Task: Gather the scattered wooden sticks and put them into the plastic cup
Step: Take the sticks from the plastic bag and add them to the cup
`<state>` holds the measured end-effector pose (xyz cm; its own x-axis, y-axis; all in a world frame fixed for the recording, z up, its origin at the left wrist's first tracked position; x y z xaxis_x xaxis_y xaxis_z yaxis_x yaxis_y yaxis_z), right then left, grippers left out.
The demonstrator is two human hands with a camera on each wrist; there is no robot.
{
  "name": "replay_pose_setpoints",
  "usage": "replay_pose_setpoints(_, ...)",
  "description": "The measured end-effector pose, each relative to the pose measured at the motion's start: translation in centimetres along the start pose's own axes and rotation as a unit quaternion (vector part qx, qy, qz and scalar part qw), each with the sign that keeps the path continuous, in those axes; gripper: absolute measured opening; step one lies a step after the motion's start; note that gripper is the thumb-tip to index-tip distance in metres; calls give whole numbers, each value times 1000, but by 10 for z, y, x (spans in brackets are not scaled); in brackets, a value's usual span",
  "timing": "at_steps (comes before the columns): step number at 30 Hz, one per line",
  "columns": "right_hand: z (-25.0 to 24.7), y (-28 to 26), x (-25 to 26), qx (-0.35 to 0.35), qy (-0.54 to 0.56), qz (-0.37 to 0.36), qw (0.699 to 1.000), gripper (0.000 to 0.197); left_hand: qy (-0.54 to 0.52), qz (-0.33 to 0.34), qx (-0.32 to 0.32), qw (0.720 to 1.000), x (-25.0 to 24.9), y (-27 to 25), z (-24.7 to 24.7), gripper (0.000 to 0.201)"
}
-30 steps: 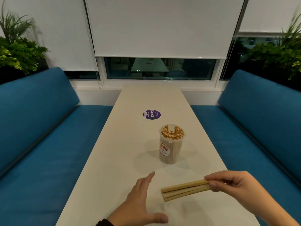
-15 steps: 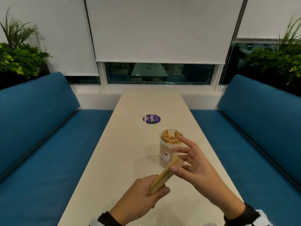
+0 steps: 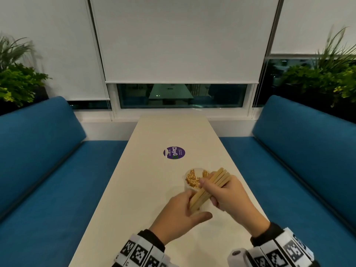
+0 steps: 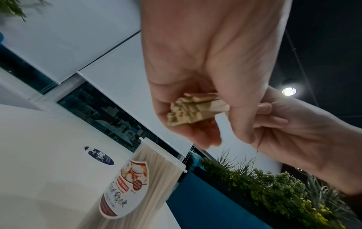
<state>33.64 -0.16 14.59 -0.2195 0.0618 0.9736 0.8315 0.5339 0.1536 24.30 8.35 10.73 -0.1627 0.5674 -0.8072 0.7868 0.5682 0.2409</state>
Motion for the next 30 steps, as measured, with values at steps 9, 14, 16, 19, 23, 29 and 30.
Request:
replay_pose_setpoints(9, -27, 99, -8, -191, -53, -81, 977, 22, 166, 9, -59, 984, 33, 76, 4, 94)
replay_pose_setpoints(14, -9, 111, -33, -145, -101, -91, 980, 20, 181, -35, -8, 983, 55, 84, 30, 106)
replay_pose_setpoints(16, -5, 113, -35, -135, -106, -99, 980, 18, 157, -37, -13, 987, 60, 83, 34, 105)
replay_pose_setpoints(19, -4, 110, -32, -124, -112, -130, 977, 16, 128, -37, -23, 991, 63, 82, 34, 103)
replay_pose_setpoints(23, 0, 109, -39, -111, -162, -123, 973, 20, 118, -31, -32, 992, 60, 81, 33, 102)
replay_pose_setpoints(29, 9, 124, -59, -86, -254, -28, 963, 31, 128, -36, -23, 991, 58, 77, 34, 104)
replay_pose_setpoints(30, 18, 121, -62, -57, -280, -38, 958, 31, 130, -36, -17, 991, 58, 76, 35, 104)
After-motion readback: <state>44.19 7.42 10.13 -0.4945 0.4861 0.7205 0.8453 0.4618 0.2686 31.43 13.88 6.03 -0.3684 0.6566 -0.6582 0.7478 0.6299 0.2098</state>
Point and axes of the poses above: each hand's wrist, its own y-axis towards the middle knuckle, its own z-axis out of the palm, x = y × z, the point moved 6 cm from there along y, towards the middle knuckle, and after that the axes turned 15 degrees about -x, right-handed, at the moved point
